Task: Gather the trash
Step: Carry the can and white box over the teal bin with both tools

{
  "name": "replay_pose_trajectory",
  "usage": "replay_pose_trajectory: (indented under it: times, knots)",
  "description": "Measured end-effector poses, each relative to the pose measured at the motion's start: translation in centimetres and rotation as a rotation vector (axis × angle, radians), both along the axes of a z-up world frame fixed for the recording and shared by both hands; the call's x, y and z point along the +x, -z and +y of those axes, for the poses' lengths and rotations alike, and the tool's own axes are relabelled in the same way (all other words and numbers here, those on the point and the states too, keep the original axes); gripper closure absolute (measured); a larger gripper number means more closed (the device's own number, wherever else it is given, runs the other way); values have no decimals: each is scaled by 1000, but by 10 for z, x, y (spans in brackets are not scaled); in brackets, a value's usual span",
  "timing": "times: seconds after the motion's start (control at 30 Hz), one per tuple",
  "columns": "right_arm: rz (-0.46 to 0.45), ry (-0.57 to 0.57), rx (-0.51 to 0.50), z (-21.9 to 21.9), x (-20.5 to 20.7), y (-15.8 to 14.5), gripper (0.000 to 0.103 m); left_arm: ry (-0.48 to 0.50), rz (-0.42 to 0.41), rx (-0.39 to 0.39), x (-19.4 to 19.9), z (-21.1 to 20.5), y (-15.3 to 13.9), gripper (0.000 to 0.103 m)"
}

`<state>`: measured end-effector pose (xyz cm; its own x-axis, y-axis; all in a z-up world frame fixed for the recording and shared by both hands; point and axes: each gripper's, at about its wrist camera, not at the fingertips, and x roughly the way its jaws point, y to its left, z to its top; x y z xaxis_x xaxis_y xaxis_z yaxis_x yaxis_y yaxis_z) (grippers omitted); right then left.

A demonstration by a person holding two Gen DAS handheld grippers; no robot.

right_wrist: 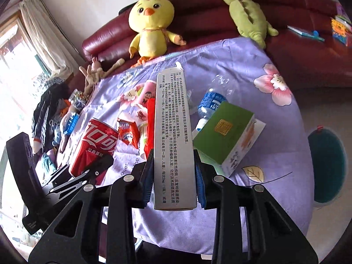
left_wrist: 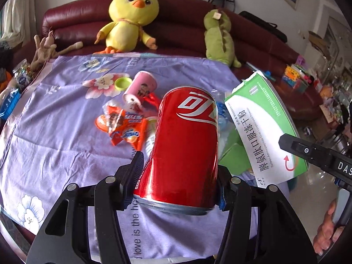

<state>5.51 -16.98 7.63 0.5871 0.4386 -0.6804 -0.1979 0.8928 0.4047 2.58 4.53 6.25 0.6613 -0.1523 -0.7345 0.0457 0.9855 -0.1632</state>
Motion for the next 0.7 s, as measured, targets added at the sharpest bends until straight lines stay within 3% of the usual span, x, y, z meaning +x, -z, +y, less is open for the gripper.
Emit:
replay_pose_trajectory:
  times: [0.13,0.27,0.5,0.7]
  knots:
    - [-48,133,22,-66,-15,-14,73,147,-6,19,7,-64,-10,47]
    - [-40,308,22,-146,-29,-4,73,298,23,19,19,-136,-6,47]
    - [68,560,-31,-263,-38,61,72,487,99,42,45,-249,29,47]
    - [175,623,-25,-301,-27,122,72,559,181,105,71,-316,66,47]
